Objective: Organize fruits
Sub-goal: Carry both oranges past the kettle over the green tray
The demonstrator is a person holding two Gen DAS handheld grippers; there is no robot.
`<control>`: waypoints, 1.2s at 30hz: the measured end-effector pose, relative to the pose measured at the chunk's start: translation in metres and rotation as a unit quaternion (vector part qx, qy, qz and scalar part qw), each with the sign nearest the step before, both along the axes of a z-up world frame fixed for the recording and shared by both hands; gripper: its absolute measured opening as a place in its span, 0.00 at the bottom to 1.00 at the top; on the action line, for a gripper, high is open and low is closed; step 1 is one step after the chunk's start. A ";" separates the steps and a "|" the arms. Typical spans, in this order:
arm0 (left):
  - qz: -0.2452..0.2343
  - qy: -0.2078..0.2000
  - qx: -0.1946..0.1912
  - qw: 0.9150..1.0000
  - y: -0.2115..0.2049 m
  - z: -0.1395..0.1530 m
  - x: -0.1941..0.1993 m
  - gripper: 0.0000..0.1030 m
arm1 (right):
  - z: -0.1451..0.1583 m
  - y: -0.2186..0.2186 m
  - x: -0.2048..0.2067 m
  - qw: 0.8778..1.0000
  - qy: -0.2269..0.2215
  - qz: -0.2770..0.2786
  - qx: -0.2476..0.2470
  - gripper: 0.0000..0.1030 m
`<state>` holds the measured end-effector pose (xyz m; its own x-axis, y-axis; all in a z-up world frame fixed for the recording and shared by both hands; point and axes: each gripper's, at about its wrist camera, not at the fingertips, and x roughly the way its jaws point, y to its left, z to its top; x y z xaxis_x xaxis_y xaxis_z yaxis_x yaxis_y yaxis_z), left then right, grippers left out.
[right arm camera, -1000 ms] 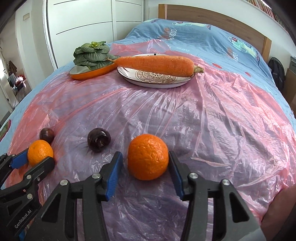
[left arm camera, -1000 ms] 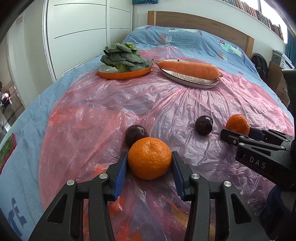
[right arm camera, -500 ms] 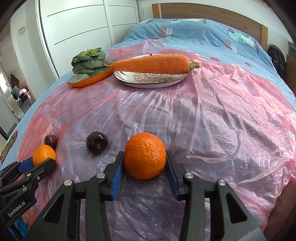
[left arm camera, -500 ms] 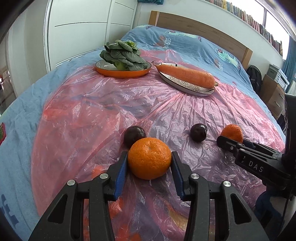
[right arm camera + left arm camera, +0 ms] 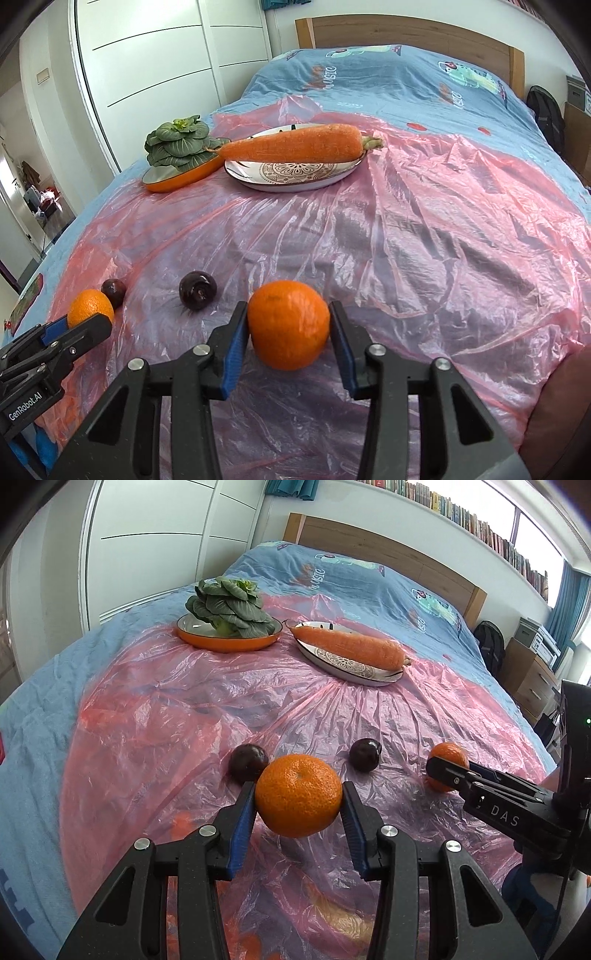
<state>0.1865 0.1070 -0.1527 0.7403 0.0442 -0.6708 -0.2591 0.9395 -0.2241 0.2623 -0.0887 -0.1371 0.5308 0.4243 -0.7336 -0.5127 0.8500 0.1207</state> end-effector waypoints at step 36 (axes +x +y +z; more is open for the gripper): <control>-0.026 -0.025 0.075 0.997 -0.041 0.052 -0.042 0.38 | 0.044 -0.036 -0.109 0.999 0.015 0.001 -0.040 0.67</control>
<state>0.1442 0.0663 -0.1008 0.7759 0.1026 -0.6225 -0.2023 0.9751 -0.0914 0.1538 -0.1252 -0.0928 0.5067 0.3656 -0.7808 -0.5120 0.8563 0.0687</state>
